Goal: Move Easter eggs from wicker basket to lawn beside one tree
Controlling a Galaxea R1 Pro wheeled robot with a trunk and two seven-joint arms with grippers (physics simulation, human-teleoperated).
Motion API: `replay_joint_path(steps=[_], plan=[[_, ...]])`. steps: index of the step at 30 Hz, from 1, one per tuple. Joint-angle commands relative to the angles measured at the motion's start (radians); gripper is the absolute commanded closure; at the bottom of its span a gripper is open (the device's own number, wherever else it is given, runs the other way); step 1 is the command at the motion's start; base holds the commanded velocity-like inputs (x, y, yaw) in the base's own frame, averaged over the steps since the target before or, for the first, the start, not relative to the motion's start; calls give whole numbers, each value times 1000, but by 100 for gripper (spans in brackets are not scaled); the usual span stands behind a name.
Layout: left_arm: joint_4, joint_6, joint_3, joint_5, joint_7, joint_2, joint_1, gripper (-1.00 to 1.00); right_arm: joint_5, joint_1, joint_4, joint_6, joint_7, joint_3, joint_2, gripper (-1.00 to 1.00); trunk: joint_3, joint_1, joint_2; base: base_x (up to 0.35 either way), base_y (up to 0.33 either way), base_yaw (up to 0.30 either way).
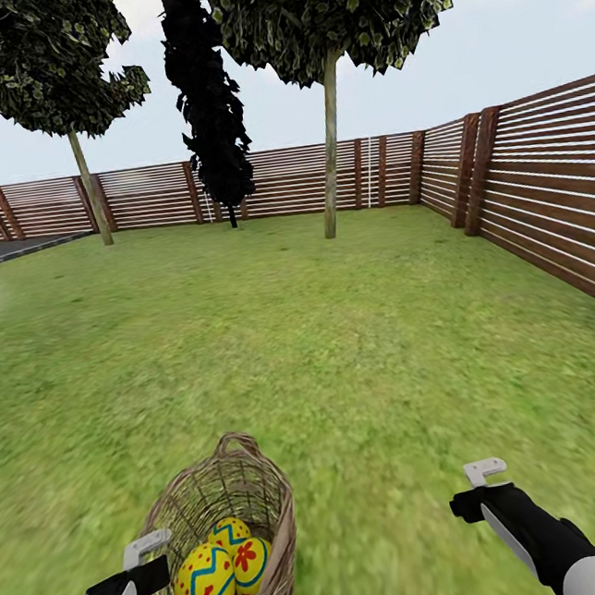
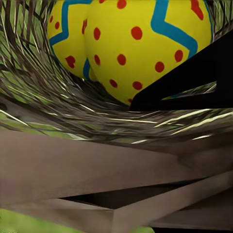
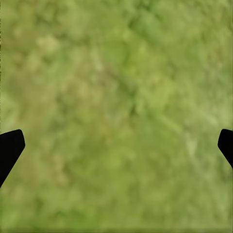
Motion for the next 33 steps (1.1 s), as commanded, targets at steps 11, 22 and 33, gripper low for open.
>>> replay_joint_path(steps=[11,22,33], plan=[[52,9,5,12,-2,-59,1,100,-10,-1,3,5,-11,10,17,-100,24,-31,56,0,0,0],[53,14,11,15,-3,-54,1,100,-10,-1,3,5,-10,10,17,-100,58,-73,133,0,0,0],[53,19,10,15,-3,-55,1,100,-9,-1,29,2,-8,8,18,-100,93,-115,210,0,0,0]])
